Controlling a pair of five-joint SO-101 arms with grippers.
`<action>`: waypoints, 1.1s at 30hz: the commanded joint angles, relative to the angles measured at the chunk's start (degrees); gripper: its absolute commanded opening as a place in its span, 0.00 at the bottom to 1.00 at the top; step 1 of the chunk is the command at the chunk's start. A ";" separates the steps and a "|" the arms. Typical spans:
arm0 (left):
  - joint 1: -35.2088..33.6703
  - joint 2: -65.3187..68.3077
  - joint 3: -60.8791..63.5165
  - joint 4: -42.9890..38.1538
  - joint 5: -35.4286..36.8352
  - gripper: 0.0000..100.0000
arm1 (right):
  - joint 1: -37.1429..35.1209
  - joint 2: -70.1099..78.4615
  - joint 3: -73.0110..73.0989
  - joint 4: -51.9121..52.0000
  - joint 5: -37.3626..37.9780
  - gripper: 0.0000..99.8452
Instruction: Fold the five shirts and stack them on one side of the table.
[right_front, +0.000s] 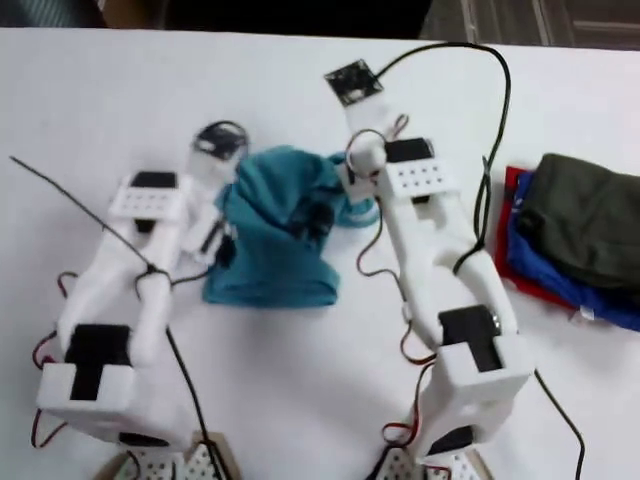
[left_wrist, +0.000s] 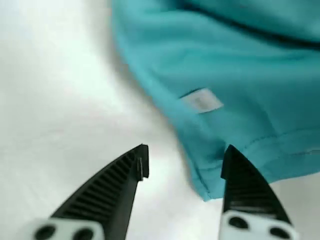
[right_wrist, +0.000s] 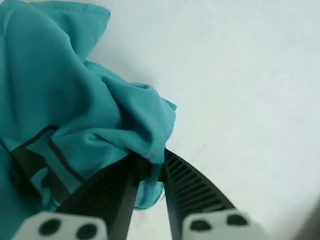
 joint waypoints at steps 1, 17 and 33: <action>-0.35 0.09 0.22 0.09 0.09 0.26 | 1.10 -4.35 -2.99 -0.13 0.35 0.02; 11.87 0.09 1.01 6.07 0.26 0.26 | 1.01 -4.26 -2.73 -0.75 0.35 0.02; 7.38 0.09 2.15 2.81 4.75 0.26 | 0.92 -4.26 -2.64 -0.75 0.18 0.02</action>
